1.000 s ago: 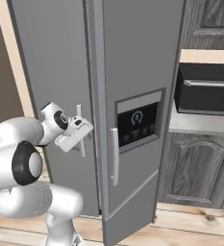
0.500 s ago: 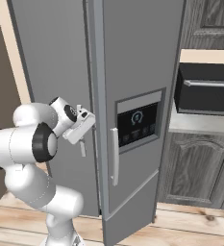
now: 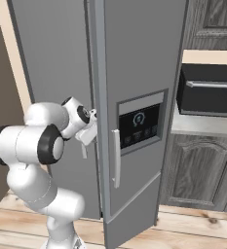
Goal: Place one of the steaks on the plate and the other in the bowl. Then place the bowl in the fridge.
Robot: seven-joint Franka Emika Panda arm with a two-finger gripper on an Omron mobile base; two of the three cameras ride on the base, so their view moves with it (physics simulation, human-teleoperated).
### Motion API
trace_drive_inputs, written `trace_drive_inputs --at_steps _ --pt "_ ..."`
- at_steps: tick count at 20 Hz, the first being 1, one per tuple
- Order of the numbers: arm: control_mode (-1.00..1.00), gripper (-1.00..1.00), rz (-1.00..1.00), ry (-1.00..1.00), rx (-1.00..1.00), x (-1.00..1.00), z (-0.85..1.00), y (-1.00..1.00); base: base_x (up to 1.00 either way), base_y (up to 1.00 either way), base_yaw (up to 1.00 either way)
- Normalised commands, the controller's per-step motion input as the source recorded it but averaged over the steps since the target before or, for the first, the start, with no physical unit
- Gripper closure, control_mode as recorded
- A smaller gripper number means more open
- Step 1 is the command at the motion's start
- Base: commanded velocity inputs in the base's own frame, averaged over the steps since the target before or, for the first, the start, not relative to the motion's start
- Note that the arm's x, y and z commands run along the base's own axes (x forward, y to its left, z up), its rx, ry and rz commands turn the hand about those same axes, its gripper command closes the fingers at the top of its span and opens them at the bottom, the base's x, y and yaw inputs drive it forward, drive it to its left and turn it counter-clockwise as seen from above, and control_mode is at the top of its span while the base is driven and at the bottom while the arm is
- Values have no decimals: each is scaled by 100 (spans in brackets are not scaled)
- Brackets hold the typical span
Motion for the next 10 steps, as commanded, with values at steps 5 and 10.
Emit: trace_drive_inputs --at_steps 5,10 --pt "-100 -100 2 7 -2 -9 5 -37 0 0 0" --pt "-100 -100 -12 37 -19 -77 45 -59 0 0 0"
